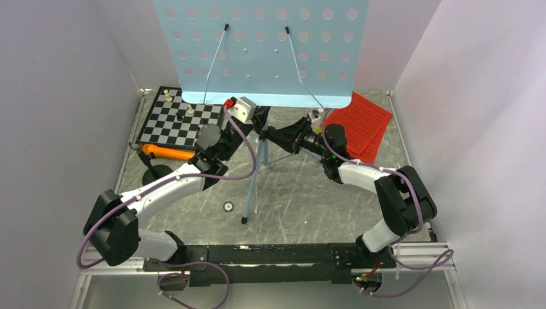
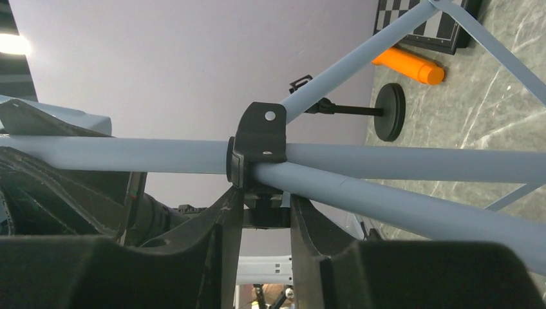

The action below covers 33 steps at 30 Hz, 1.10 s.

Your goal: Pack up the instrument practice props

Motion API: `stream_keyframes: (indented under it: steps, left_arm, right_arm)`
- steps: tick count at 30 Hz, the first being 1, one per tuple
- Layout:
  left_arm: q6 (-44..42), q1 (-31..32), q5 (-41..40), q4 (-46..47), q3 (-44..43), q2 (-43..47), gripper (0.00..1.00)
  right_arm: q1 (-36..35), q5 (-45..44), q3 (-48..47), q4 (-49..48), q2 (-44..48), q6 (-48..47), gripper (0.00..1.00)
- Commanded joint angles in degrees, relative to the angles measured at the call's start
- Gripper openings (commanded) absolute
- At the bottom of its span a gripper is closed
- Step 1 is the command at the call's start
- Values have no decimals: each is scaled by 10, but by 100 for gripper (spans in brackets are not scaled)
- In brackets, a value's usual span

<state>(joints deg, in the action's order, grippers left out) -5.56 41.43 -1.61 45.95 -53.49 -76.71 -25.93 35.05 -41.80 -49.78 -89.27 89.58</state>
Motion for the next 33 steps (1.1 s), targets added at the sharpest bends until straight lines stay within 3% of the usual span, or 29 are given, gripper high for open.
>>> stream_keyframes:
  steps: [1, 3, 7, 16, 18, 21, 24, 26, 29, 33]
  left_arm:
    - [-45, -2, 2, -2, 12, 2, 0]
    - [-45, -2, 2, -2, 14, 2, 0]
    - [-45, -3, 2, -5, 15, 2, 0]
    - [-39, -3, 2, -6, 24, 0, 0]
    - [-38, -2, 3, -6, 22, -1, 0]
    - [-39, -2, 3, -8, 19, -2, 0]
    - [-41, -2, 2, -9, 18, -2, 0]
    - [-43, -2, 1, -9, 18, -1, 0]
    - [-46, -2, -1, -8, 19, 1, 0]
    - [-50, -2, -1, -6, 21, 3, 0]
  right_arm:
    - [-11, 10, -43, -50, 2, 13, 15]
    - [-11, 20, -55, -35, 2, -2, 0]
    - [-12, 33, -82, 54, 16, -89, 0]
    - [-13, -49, -225, 441, 54, -467, 0]
    - [-12, -52, -229, 461, 55, -480, 0]
    - [-11, -16, -202, 415, 57, -438, 1]
    - [-10, 12, -175, 363, 55, -374, 48]
    - [-9, 23, -156, 334, 54, -331, 63]
    - [-10, 44, -128, 271, 48, -255, 73]
    - [-9, 67, -93, 139, 27, -139, 73]
